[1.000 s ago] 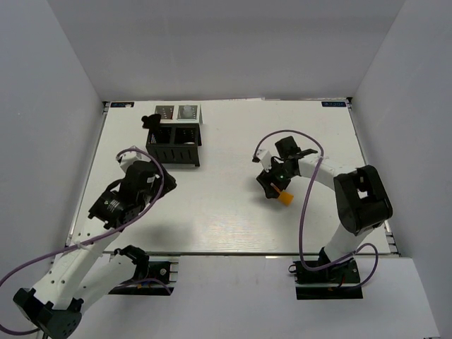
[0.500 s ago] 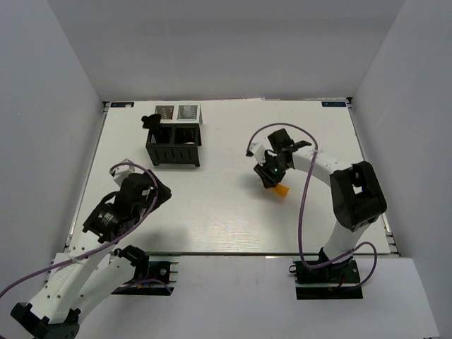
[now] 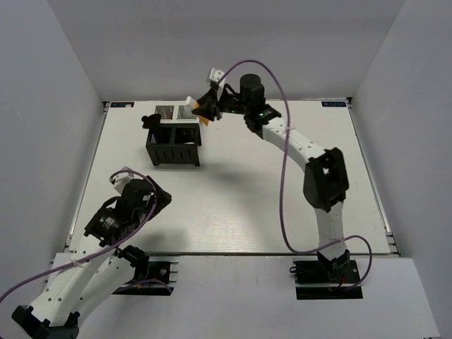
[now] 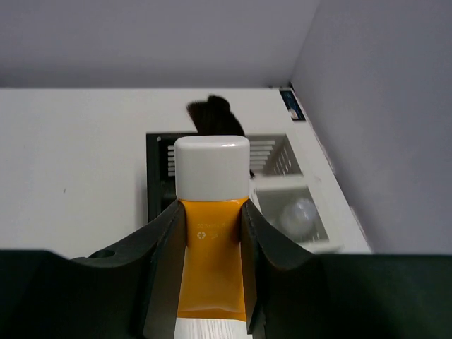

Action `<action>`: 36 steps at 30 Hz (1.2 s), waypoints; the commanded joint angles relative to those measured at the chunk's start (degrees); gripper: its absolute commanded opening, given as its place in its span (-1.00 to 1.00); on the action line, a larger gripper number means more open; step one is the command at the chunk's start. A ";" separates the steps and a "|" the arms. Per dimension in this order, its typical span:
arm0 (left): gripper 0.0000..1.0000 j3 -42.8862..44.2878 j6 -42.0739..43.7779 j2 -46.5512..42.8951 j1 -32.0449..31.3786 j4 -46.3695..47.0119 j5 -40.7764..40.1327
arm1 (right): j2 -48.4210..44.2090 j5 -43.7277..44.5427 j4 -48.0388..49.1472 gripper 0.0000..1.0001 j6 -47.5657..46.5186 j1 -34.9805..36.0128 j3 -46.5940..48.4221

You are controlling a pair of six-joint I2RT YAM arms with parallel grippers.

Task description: Organize the makeup

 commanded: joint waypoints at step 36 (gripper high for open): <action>0.70 4.34 0.04 3.14 0.47 0.48 -1.06 | 5.47 12.57 14.90 0.51 4.96 5.62 4.16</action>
